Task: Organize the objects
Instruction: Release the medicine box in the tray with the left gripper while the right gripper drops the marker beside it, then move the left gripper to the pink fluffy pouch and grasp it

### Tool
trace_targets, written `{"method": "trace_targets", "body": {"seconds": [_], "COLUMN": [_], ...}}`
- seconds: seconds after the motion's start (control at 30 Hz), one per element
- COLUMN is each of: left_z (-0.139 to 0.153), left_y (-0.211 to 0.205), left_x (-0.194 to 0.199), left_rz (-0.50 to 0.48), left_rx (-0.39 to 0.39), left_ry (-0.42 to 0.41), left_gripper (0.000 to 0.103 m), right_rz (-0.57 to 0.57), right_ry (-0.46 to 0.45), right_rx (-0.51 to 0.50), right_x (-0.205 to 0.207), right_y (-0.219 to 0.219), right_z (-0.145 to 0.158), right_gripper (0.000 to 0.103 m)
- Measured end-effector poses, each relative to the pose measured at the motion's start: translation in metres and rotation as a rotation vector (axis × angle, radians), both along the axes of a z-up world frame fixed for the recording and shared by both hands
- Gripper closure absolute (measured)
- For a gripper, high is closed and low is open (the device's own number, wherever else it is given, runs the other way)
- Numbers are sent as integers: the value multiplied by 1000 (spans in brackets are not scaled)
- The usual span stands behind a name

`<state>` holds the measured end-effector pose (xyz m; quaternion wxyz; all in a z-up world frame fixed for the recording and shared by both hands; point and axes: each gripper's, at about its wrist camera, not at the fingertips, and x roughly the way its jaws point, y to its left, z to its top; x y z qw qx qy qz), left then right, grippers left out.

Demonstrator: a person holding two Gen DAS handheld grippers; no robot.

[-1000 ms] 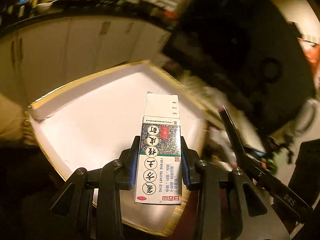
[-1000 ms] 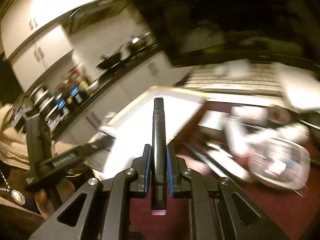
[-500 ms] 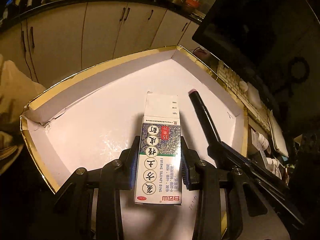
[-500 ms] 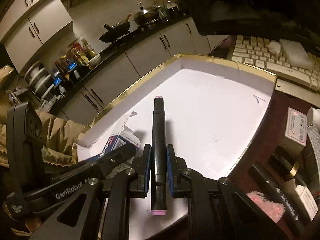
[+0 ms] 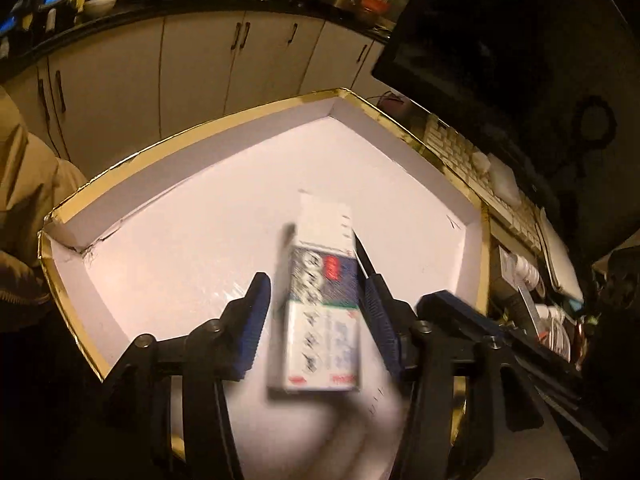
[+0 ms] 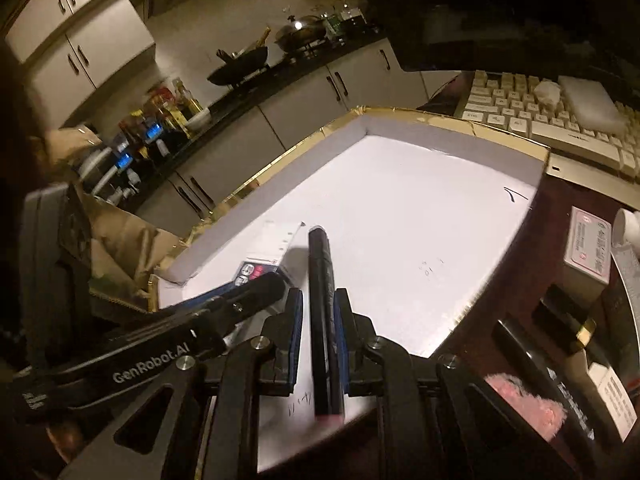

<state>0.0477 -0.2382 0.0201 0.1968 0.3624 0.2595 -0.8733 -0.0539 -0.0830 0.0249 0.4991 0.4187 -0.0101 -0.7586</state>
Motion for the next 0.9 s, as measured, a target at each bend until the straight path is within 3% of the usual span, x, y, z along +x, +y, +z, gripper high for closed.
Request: {"method": "trace_targets", "body": {"seconds": [0.13, 0.27, 0.3, 0.33, 0.37, 0.4, 0.43, 0.53, 0.6, 0.7, 0.9], "left_z": [19, 39, 44, 47, 48, 48, 46, 37, 38, 36, 27], "left_y": [31, 79, 93, 104, 116, 127, 137, 162, 177, 182, 184], "left_x": [0, -2, -2, -2, -2, -3, -5, -16, -21, -28, -28], "left_rz": [-32, -152, -199, -242, -283, -315, -335, -435, -458, -482, -419], "left_rx": [-93, -176, -195, -209, -217, -220, -223, -173, -181, -116, -72], "left_ry": [39, 76, 85, 93, 102, 102, 95, 61, 52, 50, 34], "left_gripper": [49, 47, 47, 46, 44, 36, 35, 35, 35, 35, 35], "right_rz": [-37, -126, -160, -197, -229, -253, -265, -240, -256, -302, -363], "right_ry": [60, 123, 138, 144, 133, 129, 159, 276, 252, 187, 215], "right_rx": [-31, -59, -68, -66, -64, -57, -25, 36, 9, 33, 66], "right_x": [9, 15, 16, 17, 16, 16, 19, 30, 31, 23, 25], "right_y": [32, 88, 103, 119, 134, 145, 155, 175, 194, 205, 222], "right_z": [16, 31, 33, 34, 33, 30, 28, 24, 20, 12, 10], "right_gripper": [88, 87, 79, 61, 52, 46, 46, 45, 43, 43, 43]}}
